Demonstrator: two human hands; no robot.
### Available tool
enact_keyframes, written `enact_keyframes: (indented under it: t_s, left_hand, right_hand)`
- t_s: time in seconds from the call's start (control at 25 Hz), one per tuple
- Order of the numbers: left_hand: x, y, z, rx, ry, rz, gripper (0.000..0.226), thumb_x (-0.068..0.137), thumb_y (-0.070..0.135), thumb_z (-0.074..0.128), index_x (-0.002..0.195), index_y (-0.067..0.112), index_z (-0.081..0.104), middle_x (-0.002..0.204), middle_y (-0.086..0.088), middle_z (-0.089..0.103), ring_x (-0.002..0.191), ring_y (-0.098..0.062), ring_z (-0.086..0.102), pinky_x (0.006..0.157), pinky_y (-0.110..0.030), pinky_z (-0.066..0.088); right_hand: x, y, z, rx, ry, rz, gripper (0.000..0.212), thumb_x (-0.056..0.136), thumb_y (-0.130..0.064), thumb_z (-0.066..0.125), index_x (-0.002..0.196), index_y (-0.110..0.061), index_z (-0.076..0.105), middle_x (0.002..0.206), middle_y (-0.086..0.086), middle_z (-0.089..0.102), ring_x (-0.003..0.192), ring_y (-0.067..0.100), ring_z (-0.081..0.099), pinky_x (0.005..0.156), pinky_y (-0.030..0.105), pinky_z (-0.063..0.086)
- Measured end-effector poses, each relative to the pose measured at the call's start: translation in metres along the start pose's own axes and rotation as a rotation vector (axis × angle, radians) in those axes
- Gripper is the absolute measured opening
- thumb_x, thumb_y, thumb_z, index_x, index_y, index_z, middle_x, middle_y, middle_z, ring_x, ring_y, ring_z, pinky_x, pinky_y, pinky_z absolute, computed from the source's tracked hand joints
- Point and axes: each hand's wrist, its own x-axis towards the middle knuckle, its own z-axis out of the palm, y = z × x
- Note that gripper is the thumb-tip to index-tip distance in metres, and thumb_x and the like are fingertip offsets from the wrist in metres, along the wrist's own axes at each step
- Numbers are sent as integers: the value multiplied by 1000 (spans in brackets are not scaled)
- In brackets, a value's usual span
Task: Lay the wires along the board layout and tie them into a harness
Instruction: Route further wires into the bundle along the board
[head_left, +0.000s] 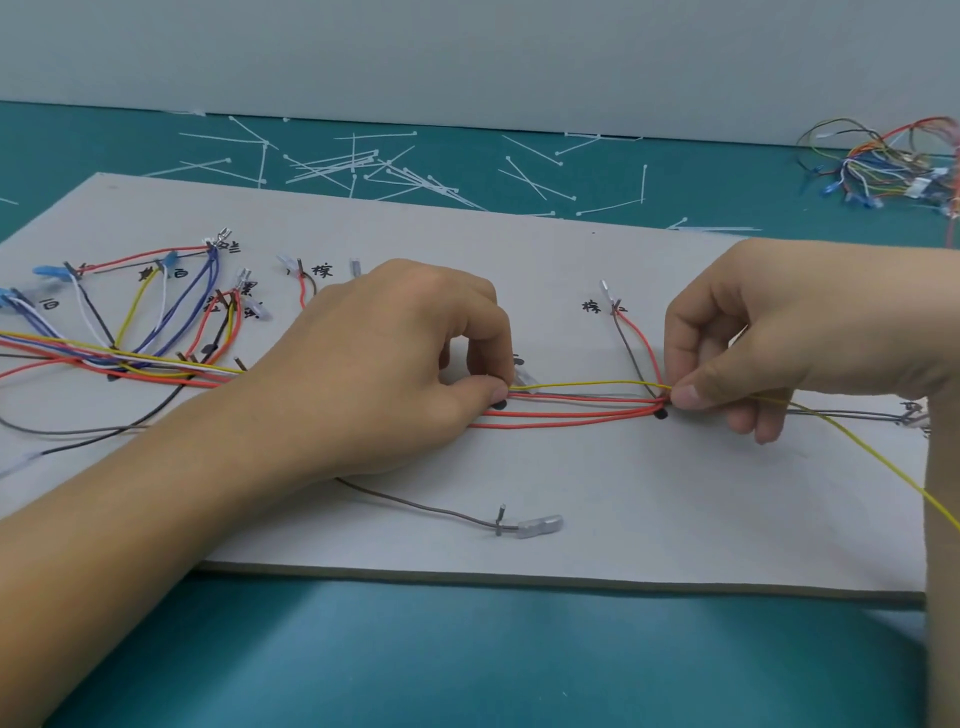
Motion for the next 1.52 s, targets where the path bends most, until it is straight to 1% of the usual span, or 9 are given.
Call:
enact_keyframes:
  t_s: [0.16, 0.48, 0.68, 0.84, 1.04, 1.16, 1.24, 1.4, 1.52]
  left_hand:
    - [1, 1, 0, -10, -3, -6, 11, 78, 43, 62, 76, 37, 70, 87, 21, 66, 78, -6, 60, 74, -41, 54]
    - [3, 4, -1, 5, -21, 6, 9, 77, 37, 64, 73, 32, 71, 80, 20, 65, 73, -4, 62, 71, -40, 55]
    - [-4, -17, -30, 38, -89, -102, 10, 69, 42, 66, 72, 35, 73, 74, 16, 71, 72, -7, 68, 73, -41, 57]
    - [-13, -43, -58, 158, -97, -229, 24, 56, 55, 60, 76, 50, 73, 65, 20, 69, 63, -3, 66, 64, -35, 57]
    - [-16, -44, -58, 108, -139, -137, 21, 66, 33, 68, 77, 50, 72, 78, 21, 70, 75, -7, 66, 54, -13, 41]
    - [-14, -42, -52, 79, -116, -77, 21, 69, 28, 66, 75, 46, 74, 82, 20, 70, 76, -9, 65, 62, -25, 47]
    - [-13, -37, -46, 65, -95, -33, 20, 72, 23, 67, 74, 41, 75, 81, 18, 70, 75, -11, 64, 65, -30, 51]
    - [-10, -24, -30, 48, -72, 37, 29, 77, 5, 74, 77, 33, 80, 77, 13, 68, 68, -13, 62, 62, -27, 50]
    - [-6, -19, -20, 18, -56, 53, 27, 78, 7, 72, 82, 32, 81, 79, 13, 69, 66, -11, 61, 63, -27, 50]
  right_hand:
    - [-1, -5, 4, -59, -5, 11, 15, 78, -8, 83, 68, -17, 76, 61, 11, 72, 54, 26, 73, 49, 27, 56]
    - [-3, -13, 9, -283, 67, -90, 15, 80, -17, 75, 73, -30, 70, 55, -4, 71, 46, 10, 69, 48, 19, 49]
    - [5, -29, 29, -213, 135, -239, 16, 84, -16, 76, 73, -24, 69, 53, -7, 69, 45, 9, 68, 52, 27, 56]
    - [21, -47, 59, -51, 230, -370, 21, 86, -10, 75, 69, -18, 66, 55, -7, 67, 40, 14, 66, 42, 27, 56]
    - [18, -36, 46, 12, 177, -350, 15, 89, -9, 74, 78, -19, 72, 59, -3, 70, 45, 17, 68, 50, 34, 60]
    - [13, -28, 36, -20, 119, -358, 14, 89, -12, 74, 82, -24, 75, 62, -6, 72, 49, 12, 69, 55, 30, 60]
    - [12, -25, 32, -7, 62, -358, 15, 89, -14, 74, 86, -28, 75, 63, -3, 72, 47, 11, 64, 49, 26, 54]
    - [9, -24, 30, 4, -12, -372, 13, 89, -19, 74, 88, -31, 76, 73, -8, 71, 46, 5, 58, 42, 10, 40]
    - [11, -21, 27, -37, 9, -375, 10, 88, -23, 75, 87, -33, 76, 79, -7, 71, 42, 4, 52, 38, 7, 35]
